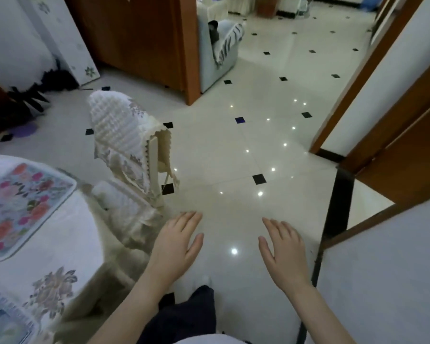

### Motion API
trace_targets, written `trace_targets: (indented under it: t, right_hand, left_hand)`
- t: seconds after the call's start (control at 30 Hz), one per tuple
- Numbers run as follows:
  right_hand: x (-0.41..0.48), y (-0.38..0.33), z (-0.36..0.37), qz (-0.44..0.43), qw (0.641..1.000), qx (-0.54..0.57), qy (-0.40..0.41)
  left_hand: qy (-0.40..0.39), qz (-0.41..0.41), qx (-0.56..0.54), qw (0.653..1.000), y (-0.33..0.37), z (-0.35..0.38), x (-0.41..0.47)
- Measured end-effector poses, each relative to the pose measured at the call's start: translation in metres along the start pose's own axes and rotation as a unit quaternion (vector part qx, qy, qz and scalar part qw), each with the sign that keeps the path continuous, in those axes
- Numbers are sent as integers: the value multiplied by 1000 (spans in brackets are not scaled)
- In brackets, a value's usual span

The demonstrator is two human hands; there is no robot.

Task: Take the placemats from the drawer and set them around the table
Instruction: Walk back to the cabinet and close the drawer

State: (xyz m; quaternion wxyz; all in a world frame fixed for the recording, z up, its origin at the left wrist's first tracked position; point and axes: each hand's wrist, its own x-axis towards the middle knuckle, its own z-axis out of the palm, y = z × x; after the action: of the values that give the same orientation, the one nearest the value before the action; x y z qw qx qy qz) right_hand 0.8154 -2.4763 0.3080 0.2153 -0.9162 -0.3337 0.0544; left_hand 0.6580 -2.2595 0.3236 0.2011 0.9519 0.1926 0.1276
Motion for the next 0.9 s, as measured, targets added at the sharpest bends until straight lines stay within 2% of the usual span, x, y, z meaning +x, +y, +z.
trace_targets:
  t: [0.17,0.47,0.73,0.9]
  right_hand:
    - [78,34,-16,7,1000,-14,23]
    - [265,77,-13,44,998,-34,-22]
    - [470,77,-49,-41,999,-25,26]
    - [598,85,-25,-103,995,1,0]
  left_hand:
    - [8,10,-24,1000,5,15,97]
    - [-44,3,-32,999,-28,74,290]
    - [35,-13,-39,999,-51,52,478]
    - [61,-92,-16,994,-90,70,556]
